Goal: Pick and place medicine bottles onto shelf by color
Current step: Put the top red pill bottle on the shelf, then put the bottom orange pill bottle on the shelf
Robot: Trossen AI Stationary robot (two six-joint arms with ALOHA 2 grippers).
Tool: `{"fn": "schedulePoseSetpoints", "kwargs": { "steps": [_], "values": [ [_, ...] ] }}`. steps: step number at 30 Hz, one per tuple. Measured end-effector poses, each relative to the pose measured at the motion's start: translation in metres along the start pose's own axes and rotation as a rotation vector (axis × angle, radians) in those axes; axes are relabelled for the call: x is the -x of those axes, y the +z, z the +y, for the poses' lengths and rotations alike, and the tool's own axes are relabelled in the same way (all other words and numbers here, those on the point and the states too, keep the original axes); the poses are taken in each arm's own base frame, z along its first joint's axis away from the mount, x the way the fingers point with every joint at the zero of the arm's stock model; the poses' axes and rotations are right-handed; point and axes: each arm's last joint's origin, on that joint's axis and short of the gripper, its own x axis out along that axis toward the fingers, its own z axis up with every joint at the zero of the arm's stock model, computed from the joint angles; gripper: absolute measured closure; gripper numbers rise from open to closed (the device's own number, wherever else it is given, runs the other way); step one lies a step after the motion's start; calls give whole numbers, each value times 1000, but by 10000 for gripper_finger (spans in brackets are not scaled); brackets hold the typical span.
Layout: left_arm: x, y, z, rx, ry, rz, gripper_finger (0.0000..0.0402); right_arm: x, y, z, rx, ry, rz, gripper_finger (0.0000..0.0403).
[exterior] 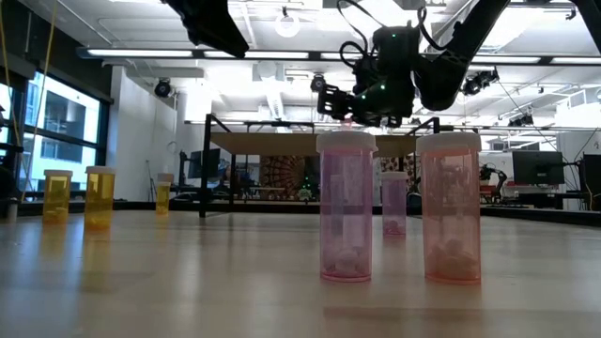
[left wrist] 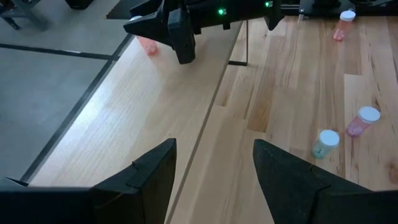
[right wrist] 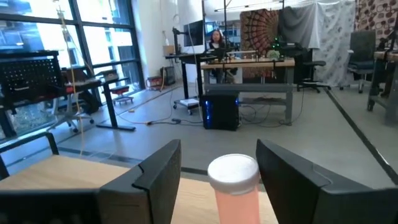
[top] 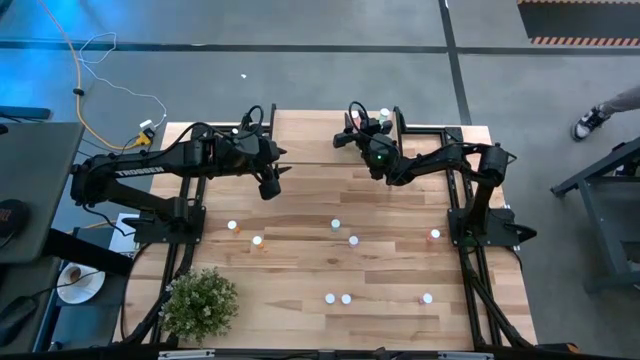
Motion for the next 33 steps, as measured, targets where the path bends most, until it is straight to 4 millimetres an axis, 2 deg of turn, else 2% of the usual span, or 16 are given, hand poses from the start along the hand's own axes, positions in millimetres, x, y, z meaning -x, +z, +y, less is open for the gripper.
{"fn": "schedulePoseSetpoints", "kwargs": {
  "steps": [16, 25, 33],
  "values": [
    [0, 0, 0, 0, 0, 0, 200, 2, 7, -2, 21, -65, -12, 201],
    [0, 0, 0, -7, 1, 1, 200, 18, 44, 1, 49, -21, -50, 201],
    [5, -3, 1, -7, 0, 24, 200, 38, 73, 0, 62, 24, -9, 201]
  ]
}}
